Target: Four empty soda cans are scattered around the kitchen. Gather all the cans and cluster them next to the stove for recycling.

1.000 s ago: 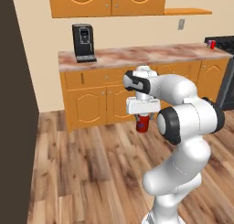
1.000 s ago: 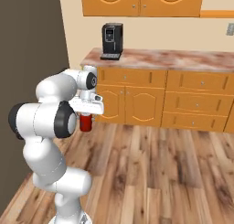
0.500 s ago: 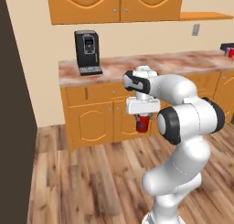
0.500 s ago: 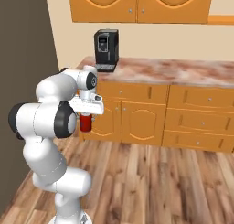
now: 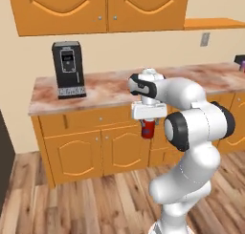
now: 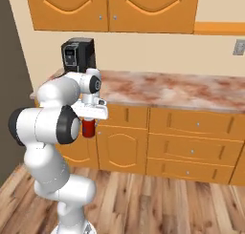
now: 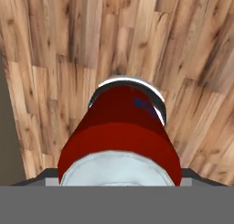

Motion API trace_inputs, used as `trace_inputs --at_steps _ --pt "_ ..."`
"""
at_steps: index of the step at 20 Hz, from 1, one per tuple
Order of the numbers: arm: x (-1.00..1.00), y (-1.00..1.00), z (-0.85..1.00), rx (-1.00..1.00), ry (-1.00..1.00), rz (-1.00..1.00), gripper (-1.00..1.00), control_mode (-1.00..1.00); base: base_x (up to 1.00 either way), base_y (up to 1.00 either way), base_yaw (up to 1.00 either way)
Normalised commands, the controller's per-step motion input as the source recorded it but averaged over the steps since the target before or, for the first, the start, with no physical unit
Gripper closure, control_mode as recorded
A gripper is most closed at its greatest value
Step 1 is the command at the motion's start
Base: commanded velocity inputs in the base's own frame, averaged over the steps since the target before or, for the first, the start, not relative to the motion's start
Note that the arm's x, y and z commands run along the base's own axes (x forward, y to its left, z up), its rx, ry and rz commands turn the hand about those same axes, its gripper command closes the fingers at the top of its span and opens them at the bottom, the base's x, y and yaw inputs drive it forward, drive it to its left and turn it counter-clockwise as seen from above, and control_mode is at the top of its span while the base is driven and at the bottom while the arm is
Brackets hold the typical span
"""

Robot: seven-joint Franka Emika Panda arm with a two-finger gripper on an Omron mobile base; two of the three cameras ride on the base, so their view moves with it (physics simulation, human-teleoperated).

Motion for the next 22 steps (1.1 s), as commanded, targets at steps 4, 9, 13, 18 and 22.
trace_inputs --at_steps 4,9,13,18,22 --pt "0.00 0.00 0.00 0.00 0.00 0.00 1.00 1.00 1.00 -1.00 0.02" --pt "0.00 0.00 0.00 0.00 0.00 0.00 1.00 1.00 0.97 -1.00 0.03" --pt "0.00 0.00 0.00 0.00 0.00 0.00 1.00 1.00 0.62 -1.00 0.04" --pt "0.00 0.00 0.00 0.00 0.00 0.00 1.00 1.00 0.18 -1.00 0.01" --pt "0.00 0.00 0.00 0.00 0.00 0.00 1.00 1.00 0.11 -1.00 0.00"
